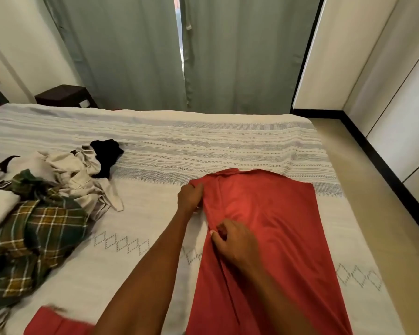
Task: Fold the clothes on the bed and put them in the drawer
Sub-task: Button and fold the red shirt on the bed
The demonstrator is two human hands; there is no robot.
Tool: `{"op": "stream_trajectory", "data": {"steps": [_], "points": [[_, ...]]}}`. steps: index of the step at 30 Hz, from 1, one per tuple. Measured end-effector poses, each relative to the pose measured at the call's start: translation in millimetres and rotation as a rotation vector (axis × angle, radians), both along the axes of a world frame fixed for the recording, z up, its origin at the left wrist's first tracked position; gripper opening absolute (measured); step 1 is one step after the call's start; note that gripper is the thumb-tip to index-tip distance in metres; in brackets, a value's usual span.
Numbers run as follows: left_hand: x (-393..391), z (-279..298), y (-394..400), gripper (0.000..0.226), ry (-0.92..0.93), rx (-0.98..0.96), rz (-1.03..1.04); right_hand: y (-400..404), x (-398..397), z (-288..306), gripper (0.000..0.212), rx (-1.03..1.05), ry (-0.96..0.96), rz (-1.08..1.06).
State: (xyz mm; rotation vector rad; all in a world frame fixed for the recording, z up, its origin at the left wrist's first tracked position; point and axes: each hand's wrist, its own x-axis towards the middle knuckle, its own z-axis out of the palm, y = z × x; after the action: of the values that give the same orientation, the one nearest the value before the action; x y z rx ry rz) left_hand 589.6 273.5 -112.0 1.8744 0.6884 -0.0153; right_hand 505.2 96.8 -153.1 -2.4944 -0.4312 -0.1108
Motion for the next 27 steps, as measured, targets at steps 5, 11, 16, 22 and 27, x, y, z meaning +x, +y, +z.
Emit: {"op": "stream_trajectory", "data": {"steps": [5, 11, 16, 22, 27], "points": [[17.3, 33.1, -32.2, 0.028, -0.267, -0.246, -0.357, -8.1, 51.7, 36.6, 0.040, 0.945, 0.417, -0.251], [40.8, 12.9, -36.8, 0.043, -0.351, 0.226, -0.423, -45.5, 121.3, 47.6, 0.025, 0.875, 0.570, -0.476], [70.7, -26.5, -25.4, 0.065, -0.079, 0.462, -0.481, -53.0, 140.9, 44.7, 0.018, 0.740, 0.637, -0.435], [123.3, -26.7, -21.0, 0.047, -0.089, 0.776, -0.780, -48.7, 173.4, 33.0, 0.024, 0.265, 0.501, -0.412], [154.5, -9.2, -4.6, 0.040, -0.069, 0.991, -0.895, -48.4, 194.8, 29.9, 0.028, 0.201, 0.421, -0.433]]}}
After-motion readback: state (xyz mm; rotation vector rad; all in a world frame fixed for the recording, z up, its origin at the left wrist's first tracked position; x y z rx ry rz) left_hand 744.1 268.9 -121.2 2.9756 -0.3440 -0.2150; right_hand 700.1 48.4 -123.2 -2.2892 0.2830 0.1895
